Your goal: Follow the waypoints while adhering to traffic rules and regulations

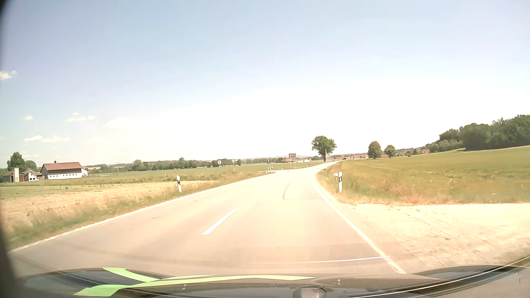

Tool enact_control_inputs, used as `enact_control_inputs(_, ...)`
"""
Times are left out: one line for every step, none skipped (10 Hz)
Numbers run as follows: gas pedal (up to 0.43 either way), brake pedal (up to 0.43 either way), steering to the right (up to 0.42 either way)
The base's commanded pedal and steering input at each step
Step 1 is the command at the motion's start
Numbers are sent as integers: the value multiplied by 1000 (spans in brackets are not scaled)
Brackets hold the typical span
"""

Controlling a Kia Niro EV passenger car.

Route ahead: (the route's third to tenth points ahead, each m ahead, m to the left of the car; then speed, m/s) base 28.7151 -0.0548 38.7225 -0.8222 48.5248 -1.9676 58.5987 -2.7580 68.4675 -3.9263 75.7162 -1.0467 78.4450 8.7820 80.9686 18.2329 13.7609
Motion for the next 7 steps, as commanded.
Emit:
enact_control_inputs(0,128,11)
enact_control_inputs(0,140,11)
enact_control_inputs(0,152,11)
enact_control_inputs(0,171,11)
enact_control_inputs(0,183,11)
enact_control_inputs(0,189,11)
enact_control_inputs(0,183,11)
